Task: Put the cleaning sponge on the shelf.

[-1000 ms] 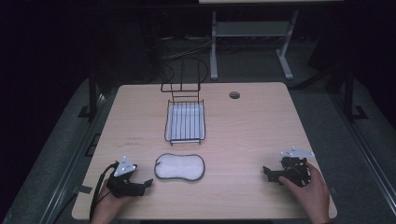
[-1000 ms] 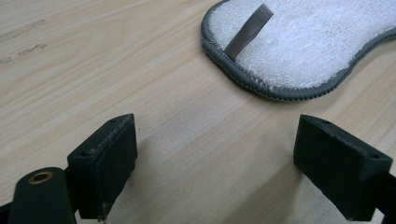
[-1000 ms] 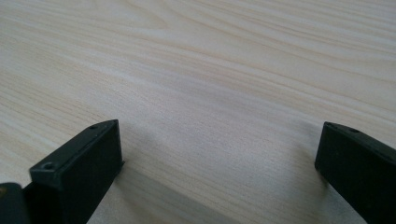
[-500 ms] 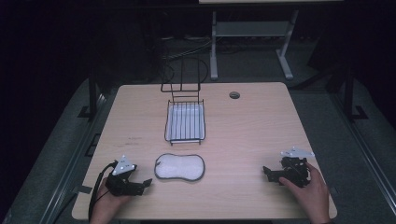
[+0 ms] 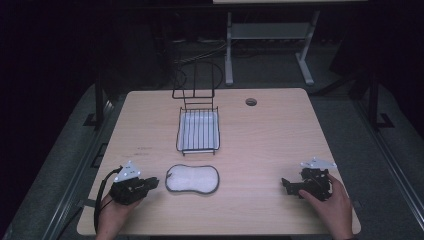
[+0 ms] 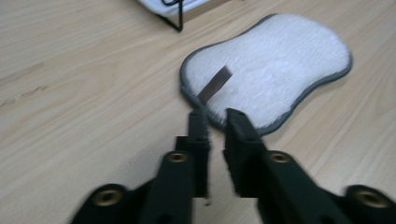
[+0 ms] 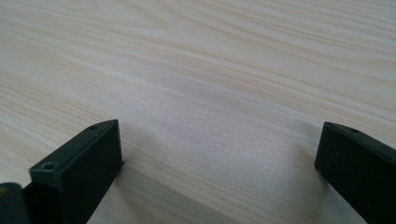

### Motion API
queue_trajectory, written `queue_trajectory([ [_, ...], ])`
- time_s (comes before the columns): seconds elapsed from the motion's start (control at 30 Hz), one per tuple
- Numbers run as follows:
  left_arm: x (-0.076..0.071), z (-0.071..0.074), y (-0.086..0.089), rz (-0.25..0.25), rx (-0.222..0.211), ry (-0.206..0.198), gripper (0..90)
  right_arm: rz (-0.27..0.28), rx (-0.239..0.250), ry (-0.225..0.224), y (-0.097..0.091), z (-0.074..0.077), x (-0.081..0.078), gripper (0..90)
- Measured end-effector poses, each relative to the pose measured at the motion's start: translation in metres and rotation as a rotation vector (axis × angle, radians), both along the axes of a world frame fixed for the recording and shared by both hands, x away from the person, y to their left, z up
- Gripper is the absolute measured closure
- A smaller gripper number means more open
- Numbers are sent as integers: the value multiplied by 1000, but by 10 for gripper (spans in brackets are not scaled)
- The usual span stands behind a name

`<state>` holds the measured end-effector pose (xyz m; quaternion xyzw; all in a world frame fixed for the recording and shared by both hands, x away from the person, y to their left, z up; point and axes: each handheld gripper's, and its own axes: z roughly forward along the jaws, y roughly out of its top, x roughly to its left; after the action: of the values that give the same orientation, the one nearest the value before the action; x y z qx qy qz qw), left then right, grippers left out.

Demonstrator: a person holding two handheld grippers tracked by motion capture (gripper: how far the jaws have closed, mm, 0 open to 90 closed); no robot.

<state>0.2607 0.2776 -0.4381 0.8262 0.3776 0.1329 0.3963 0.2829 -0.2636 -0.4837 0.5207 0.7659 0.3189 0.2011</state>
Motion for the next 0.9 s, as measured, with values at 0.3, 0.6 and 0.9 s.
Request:
queue_trajectory([
  [0.3,13,5,-7,-33,-12,16,898,0,0,0,0,0,0,2],
  [0.6,31,10,-14,-34,-34,10,898,0,0,0,0,0,0,2],
  [0.9,48,7,-29,-55,-32,19,897,0,0,0,0,0,0,2],
])
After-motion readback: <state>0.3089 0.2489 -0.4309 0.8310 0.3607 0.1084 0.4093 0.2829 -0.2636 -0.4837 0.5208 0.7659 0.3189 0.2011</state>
